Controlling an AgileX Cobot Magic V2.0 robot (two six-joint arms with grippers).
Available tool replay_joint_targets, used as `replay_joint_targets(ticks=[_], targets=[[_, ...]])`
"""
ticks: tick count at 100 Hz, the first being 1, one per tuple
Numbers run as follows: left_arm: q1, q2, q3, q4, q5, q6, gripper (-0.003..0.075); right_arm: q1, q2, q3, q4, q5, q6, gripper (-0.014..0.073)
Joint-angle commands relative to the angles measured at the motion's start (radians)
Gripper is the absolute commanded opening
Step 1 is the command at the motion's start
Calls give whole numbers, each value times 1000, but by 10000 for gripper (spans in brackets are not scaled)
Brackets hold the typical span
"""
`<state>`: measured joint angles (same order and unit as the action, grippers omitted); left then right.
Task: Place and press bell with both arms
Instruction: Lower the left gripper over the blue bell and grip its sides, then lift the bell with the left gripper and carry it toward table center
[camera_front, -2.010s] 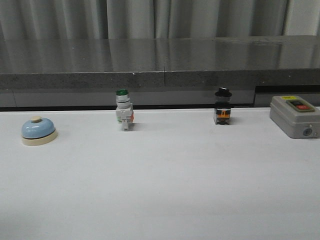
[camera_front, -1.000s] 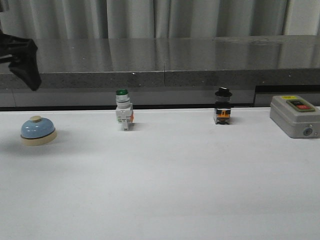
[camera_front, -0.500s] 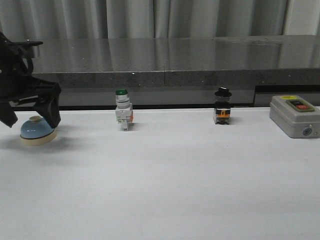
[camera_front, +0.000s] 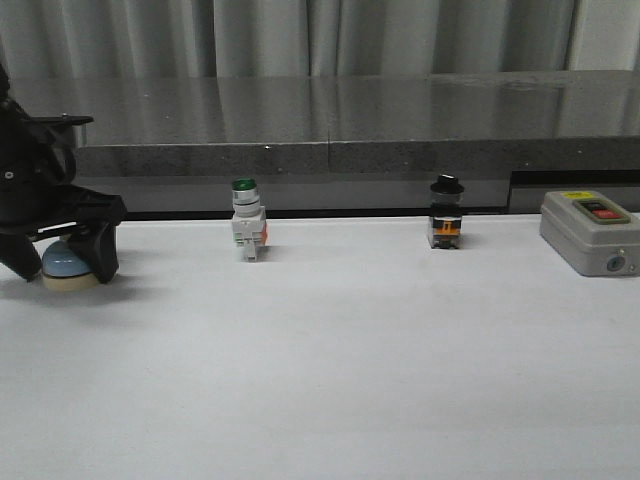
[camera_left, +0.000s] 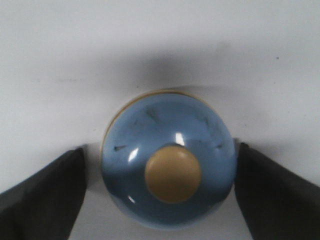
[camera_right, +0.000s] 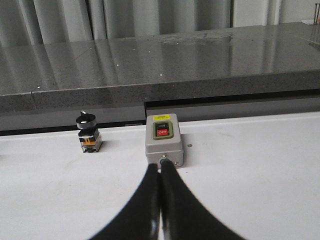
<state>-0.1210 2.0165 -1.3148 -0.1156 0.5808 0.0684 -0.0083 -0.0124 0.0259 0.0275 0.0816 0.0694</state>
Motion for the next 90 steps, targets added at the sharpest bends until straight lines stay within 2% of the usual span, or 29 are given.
replay_joint_targets(ticks=[1, 15, 29, 63, 90], targets=[[-5, -45, -30, -12, -34, 2, 432, -6, -12, -14, -7, -87, -4, -60], [-5, -45, -30, -12, -34, 2, 262, -6, -12, -14, -7, -87, -4, -60], [-5, -62, -30, -12, -16, 2, 186, -6, -12, -14, -7, -87, -4, -60], [-42, -225, -30, -53, 87, 2, 174, -6, -12, -14, -7, -87, -4, -60], [-228, -336, -30, -57, 90, 2, 174, -6, -12, -14, -7, -87, -4, -60]])
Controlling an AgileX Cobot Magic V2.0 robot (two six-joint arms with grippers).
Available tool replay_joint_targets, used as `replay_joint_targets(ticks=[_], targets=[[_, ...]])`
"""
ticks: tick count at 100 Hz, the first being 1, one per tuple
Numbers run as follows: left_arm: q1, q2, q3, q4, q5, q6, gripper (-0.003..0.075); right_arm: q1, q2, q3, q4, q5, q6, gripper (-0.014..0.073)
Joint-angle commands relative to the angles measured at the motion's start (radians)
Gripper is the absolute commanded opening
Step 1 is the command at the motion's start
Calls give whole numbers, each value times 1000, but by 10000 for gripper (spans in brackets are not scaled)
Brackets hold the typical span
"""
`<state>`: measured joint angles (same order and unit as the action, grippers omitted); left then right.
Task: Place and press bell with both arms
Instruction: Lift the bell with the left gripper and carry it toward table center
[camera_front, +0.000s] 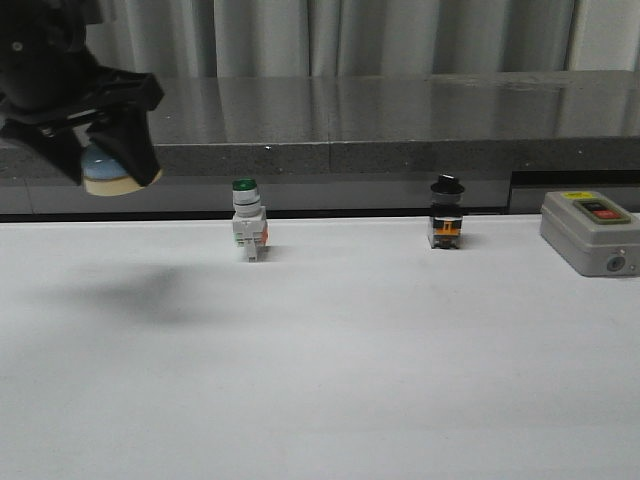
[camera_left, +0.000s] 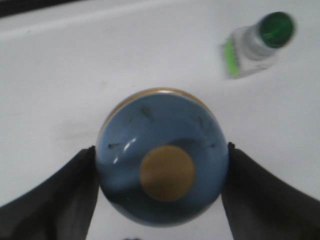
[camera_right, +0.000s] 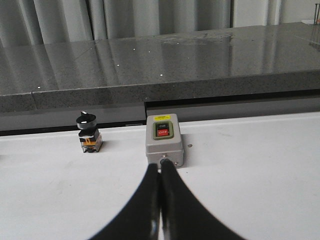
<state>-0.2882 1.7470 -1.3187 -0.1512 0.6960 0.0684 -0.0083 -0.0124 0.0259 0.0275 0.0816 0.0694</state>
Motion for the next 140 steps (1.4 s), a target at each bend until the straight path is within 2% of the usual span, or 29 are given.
replay_joint_targets(ticks=[1, 13, 30, 53, 81, 115, 125, 140], targets=[[-66, -66, -26, -21, -25, 2, 174, -6, -12, -14, -7, -87, -4, -60], [-162, -64, -26, -21, -37, 2, 174, -6, -12, -14, -7, -87, -4, -60], [-287, -24, -30, -21, -120, 2, 174, -6, -12, -14, -7, -87, -4, -60], [-388, 109, -104, -20, -133, 4, 174, -6, -12, -14, -7, -87, -4, -60], [-417, 262, -193, -17, -131, 4, 174, -6, -12, -14, -7, -87, -4, -60], [-417, 288, -193, -17, -113, 4, 184, -6, -12, -14, -7, -87, -4, -60], [-417, 288, -193, -17, -105, 9, 257, -6, -12, -14, -7, -87, -4, -60], [-417, 288, -193, -17, -104, 11, 507, -6, -12, -14, -7, -87, -4, -60]])
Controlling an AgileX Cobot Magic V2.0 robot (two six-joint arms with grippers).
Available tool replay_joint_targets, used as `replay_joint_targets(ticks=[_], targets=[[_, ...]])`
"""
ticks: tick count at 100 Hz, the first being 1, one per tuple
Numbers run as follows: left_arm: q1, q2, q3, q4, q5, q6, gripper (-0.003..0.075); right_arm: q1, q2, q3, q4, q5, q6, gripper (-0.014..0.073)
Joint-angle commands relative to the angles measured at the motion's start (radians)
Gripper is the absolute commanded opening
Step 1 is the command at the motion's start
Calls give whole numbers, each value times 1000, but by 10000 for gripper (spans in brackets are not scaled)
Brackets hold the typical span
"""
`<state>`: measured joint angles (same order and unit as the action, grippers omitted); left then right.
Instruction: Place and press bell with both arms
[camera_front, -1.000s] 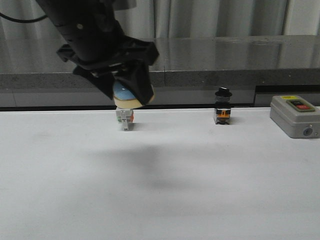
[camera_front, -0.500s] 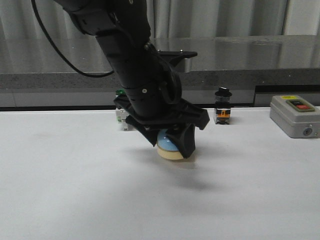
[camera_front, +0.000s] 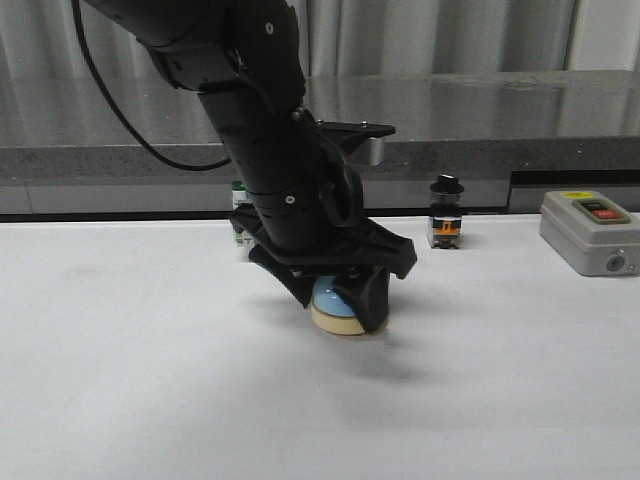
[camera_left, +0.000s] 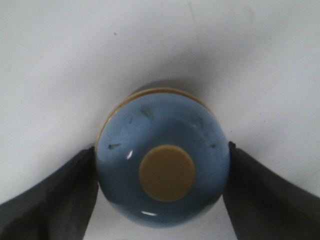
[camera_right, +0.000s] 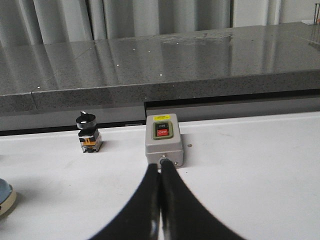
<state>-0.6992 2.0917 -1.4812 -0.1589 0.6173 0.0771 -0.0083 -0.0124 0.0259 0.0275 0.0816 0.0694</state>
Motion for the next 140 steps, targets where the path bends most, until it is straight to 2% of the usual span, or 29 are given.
replay_joint_targets(ticks=[1, 7, 12, 48, 81, 113, 140], targets=[[-6, -56, -30, -10, -25, 2, 517, -6, -12, -14, -7, -87, -4, -60], [-6, -56, -30, -10, -23, 2, 575, -6, -12, -14, -7, -87, -4, -60], [-6, -56, -30, -10, -21, 2, 591, -6, -12, -14, -7, -87, -4, -60], [-4, -70, -32, -10, -14, 2, 589, -6, -12, -14, -7, -87, -4, -60], [8, -232, -32, -21, -44, -10, 589, -6, -12, -14, -7, -87, -4, -60], [135, -418, -20, -28, -66, -14, 589, -6, -12, -14, -7, -87, -4, -60], [296, -588, 168, -32, -175, -42, 589, -6, -12, -14, -7, -87, -4, -60]])
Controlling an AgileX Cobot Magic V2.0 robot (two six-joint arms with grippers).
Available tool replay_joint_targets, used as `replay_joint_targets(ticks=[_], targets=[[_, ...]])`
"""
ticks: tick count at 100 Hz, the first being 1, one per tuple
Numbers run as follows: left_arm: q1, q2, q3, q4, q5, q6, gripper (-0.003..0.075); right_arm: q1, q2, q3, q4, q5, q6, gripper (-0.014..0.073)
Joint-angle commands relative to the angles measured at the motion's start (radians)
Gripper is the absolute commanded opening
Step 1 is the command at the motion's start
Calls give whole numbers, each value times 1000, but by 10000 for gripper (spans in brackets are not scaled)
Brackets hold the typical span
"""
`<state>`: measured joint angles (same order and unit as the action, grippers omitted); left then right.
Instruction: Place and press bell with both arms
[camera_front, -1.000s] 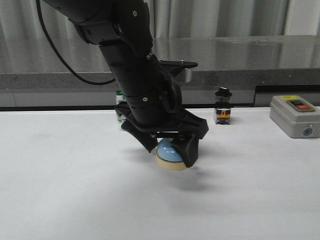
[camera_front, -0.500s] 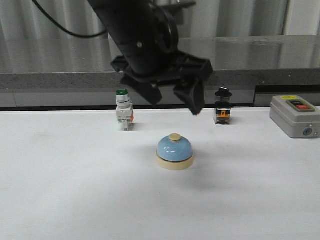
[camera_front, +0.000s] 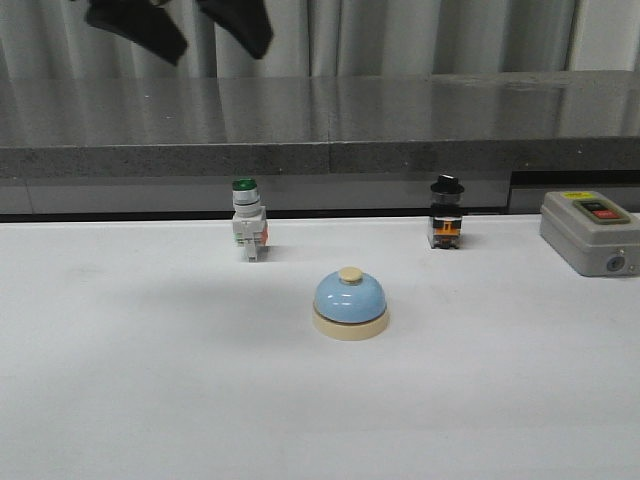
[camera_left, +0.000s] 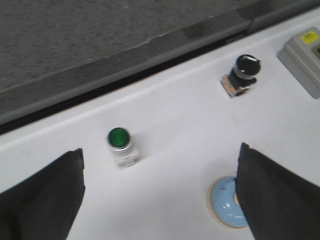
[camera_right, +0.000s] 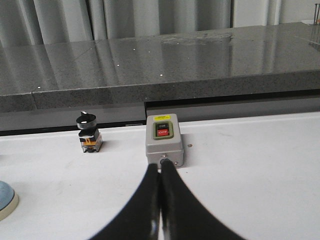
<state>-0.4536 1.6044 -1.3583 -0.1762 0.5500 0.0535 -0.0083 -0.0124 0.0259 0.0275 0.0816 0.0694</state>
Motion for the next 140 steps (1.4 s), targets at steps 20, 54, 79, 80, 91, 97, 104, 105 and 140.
replay_joint_targets(ticks=[20, 54, 79, 80, 91, 97, 104, 105, 140], targets=[[175, -259, 272, -33, -217, -20, 589, -6, -12, -14, -7, -87, -4, -60], [280, -603, 605, -39, -369, -20, 589, -6, -12, -14, -7, -87, -4, -60], [280, -862, 752, -36, -378, -18, 588, -6, -12, -14, -7, -87, -4, -60], [280, -869, 756, -33, -378, -18, 588, -6, -12, -14, -7, -87, -4, -60], [280, -973, 803, -30, -378, -10, 578, -6, -12, -14, -7, -87, -4, -60], [280, -1020, 825, -28, -378, -10, 557, -6, -12, -14, -7, -87, -4, -60], [280, -1070, 842, -18, -378, -10, 506, -6, -12, -14, -7, -87, -4, -60], [280, -1078, 843, -18, -378, -10, 494, -6, -12, -14, -7, -87, -4, -60], [280, -1133, 846, -12, -382, -10, -18, -6, -12, -14, -7, -87, -4, -60]])
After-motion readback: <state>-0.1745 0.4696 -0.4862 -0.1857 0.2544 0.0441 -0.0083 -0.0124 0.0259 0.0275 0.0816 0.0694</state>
